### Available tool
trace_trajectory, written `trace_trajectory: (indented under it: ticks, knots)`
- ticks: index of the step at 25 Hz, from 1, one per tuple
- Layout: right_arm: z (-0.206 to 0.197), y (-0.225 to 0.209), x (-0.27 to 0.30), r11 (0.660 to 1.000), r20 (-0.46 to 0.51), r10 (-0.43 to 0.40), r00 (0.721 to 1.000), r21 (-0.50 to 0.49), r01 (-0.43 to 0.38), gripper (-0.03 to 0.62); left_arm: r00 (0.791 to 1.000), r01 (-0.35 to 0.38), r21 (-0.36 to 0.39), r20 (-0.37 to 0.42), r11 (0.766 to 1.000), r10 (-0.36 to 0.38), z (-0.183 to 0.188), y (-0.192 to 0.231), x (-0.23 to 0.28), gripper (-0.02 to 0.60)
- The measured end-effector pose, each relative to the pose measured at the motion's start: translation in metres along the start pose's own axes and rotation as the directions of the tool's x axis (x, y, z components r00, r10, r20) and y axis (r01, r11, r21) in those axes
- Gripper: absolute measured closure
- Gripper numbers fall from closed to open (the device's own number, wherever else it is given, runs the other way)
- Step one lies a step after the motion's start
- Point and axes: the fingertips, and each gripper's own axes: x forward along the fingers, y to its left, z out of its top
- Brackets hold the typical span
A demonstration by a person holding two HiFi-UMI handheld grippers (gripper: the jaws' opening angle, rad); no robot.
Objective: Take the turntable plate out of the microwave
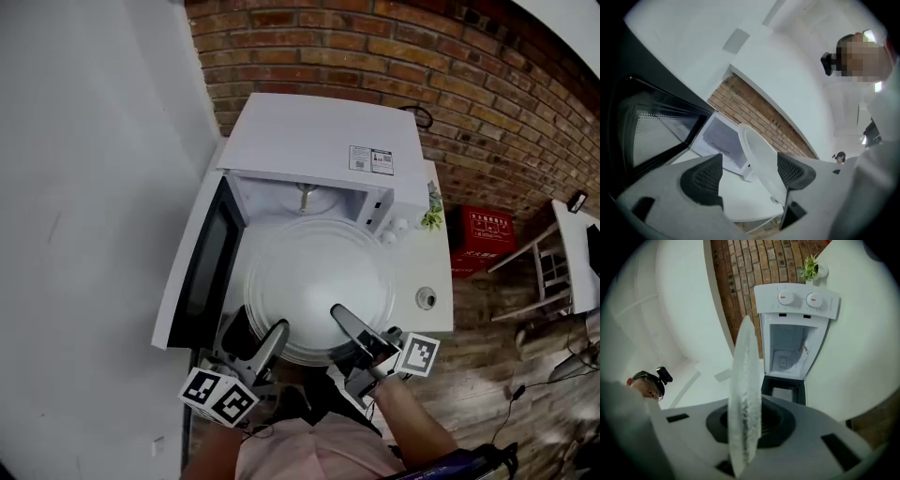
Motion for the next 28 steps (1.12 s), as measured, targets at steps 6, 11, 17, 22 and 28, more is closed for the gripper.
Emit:
trace_trajectory:
  ticks: [6,11,17,22,28]
  knots:
    - [-0.049,0.015,-0.03,0.999,-0.082,-0.03,0.996,-0.029,0.028,0.565,0.993,0.121,-0.085,0.01,0.989,-0.121,-0.012,-0.03,-0.026,0.214]
    - [-0.074,0.017,-0.049,0.998,-0.098,-0.054,0.994,-0.031,0.051,0.565,0.995,0.099,-0.093,-0.01,0.991,-0.101,-0.023,-0.031,-0.043,0.362]
    - [-0.084,0.024,-0.055,0.996,-0.111,-0.064,0.992,-0.067,0.057,0.563,0.996,0.087,-0.108,0.0,0.99,-0.088,-0.027,-0.03,-0.057,0.431]
    - [-0.089,0.028,-0.056,0.996,-0.108,-0.058,0.992,-0.069,0.051,0.563,0.996,0.092,-0.1,0.0,0.991,-0.093,-0.026,-0.033,-0.062,0.431]
    - [-0.09,0.031,-0.056,0.996,-0.11,-0.058,0.992,-0.069,0.05,0.563,0.996,0.094,-0.09,0.006,0.991,-0.094,-0.024,-0.034,-0.065,0.431]
